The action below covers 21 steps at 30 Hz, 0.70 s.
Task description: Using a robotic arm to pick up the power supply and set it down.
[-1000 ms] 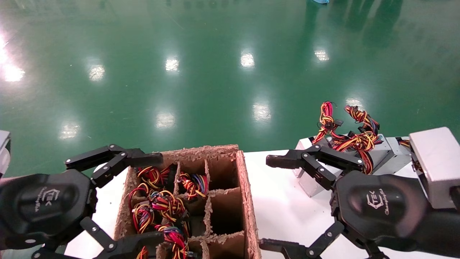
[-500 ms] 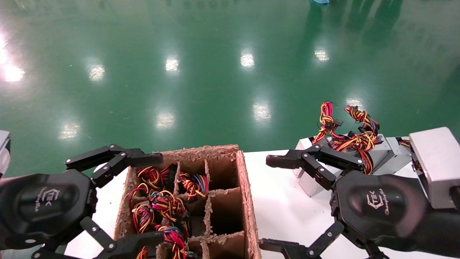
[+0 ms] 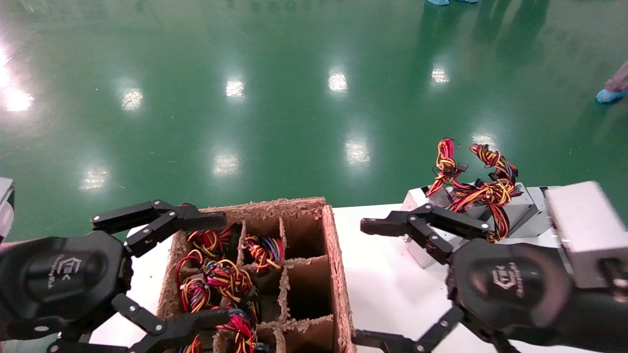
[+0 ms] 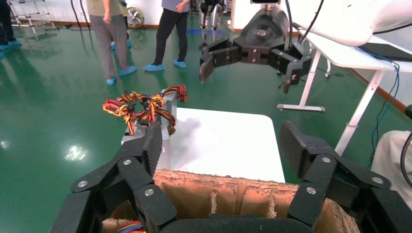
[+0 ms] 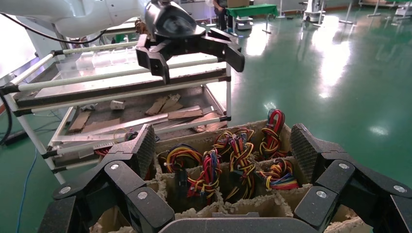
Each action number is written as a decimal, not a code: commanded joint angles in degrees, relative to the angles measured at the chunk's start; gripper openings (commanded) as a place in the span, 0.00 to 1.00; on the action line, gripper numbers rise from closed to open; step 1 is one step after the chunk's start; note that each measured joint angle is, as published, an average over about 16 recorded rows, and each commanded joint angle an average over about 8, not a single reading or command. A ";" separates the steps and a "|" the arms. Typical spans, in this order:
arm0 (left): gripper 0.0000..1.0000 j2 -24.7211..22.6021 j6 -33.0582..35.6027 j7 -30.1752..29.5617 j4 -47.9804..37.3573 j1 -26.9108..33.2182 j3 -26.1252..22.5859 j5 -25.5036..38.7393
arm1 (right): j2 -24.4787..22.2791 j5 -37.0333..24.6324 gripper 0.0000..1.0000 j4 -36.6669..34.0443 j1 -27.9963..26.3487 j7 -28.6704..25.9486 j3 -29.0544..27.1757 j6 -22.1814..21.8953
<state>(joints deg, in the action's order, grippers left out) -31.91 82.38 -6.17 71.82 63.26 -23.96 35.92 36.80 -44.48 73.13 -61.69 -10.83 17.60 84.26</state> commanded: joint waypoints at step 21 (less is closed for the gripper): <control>0.00 0.00 0.00 0.00 0.00 0.00 0.00 0.00 | 15.72 -19.43 0.71 3.92 -4.14 -6.56 12.82 -10.36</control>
<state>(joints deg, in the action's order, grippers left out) -31.91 82.38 -6.17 71.82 63.27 -23.96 35.92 52.19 -63.56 77.06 -65.62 -17.33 30.14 73.91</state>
